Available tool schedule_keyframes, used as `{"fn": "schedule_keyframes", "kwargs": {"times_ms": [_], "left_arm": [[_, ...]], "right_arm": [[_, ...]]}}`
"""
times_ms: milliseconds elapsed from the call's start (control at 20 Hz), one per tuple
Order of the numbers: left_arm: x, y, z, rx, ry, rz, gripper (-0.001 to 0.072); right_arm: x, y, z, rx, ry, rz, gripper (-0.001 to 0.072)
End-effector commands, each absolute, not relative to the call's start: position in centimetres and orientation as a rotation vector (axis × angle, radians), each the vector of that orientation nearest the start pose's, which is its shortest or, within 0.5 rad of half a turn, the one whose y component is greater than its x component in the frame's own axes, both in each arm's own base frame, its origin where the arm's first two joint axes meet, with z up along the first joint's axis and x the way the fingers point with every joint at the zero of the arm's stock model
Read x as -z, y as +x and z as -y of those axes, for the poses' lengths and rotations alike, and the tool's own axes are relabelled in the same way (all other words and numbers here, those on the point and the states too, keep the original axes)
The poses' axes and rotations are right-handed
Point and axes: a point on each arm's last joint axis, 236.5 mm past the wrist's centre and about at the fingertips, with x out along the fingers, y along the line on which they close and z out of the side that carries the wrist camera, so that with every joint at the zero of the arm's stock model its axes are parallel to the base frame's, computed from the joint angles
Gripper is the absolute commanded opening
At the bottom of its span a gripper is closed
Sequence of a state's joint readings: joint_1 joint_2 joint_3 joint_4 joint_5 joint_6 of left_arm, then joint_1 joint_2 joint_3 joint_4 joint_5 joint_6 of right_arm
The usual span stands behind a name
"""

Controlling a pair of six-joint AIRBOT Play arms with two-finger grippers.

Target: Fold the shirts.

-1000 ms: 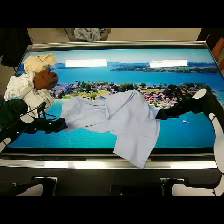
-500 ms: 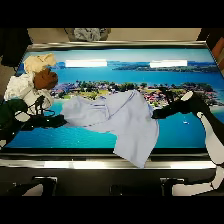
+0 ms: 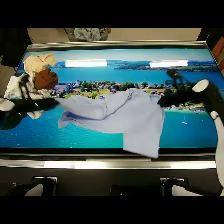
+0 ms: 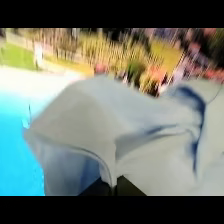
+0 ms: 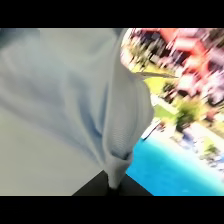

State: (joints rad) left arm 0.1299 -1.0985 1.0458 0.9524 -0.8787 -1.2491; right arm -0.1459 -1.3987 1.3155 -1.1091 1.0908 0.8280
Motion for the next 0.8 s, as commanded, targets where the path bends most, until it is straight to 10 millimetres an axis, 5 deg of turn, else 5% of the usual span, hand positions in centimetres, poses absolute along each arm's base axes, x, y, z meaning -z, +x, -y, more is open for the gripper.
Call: {"fn": "schedule_keyframes", "kwargs": {"times_ms": [0, 100, 150, 200, 300, 400, 500, 650, 750], "left_arm": [[-29.8, 43.1, 1.7, 0.221, -0.287, -0.38, 0.0038], [-43.3, 39.2, -0.9, 0.156, -0.273, -0.094, 0.0038], [-48.0, 36.7, -1.5, 0.132, -0.253, 0.015, 0.0038], [-51.7, 34.3, -1.8, 0.112, -0.227, 0.103, 0.0038], [-56.3, 30.3, -1.7, 0.085, -0.192, 0.215, 0.0038], [-57.6, 28.3, -1.5, 0.072, -0.193, 0.244, 0.0039], [-57.5, 27.5, -0.9, 0.077, -0.189, 0.235, 0.0039], [-54.5, 28.3, -1.3, 0.05, -0.162, 0.111, 0.004], [-50.2, 30.1, -2.3, 0.03, -0.166, -0.045, 0.004]], "right_arm": [[-20.9, 45.8, 0.1, -0.328, -0.391, -0.649, 0.0047], [-32.6, 42.4, 1.4, -0.185, -0.472, -0.432, 0.0047], [-36.9, 40.0, 1.8, -0.126, -0.49, -0.351, 0.0047], [-40.5, 37.3, 2.0, -0.077, -0.501, -0.276, 0.0047], [-44.6, 32.7, 1.8, -0.029, -0.5, -0.177, 0.0047], [-45.8, 29.5, 1.3, -0.022, -0.48, -0.153, 0.0047], [-44.7, 27.5, 0.9, -0.039, -0.471, -0.204, 0.0048], [-40.6, 26.0, 0.8, -0.083, -0.454, -0.385, 0.0048], [-35.8, 25.8, 0.9, -0.137, -0.435, -0.594, 0.0048]]}}
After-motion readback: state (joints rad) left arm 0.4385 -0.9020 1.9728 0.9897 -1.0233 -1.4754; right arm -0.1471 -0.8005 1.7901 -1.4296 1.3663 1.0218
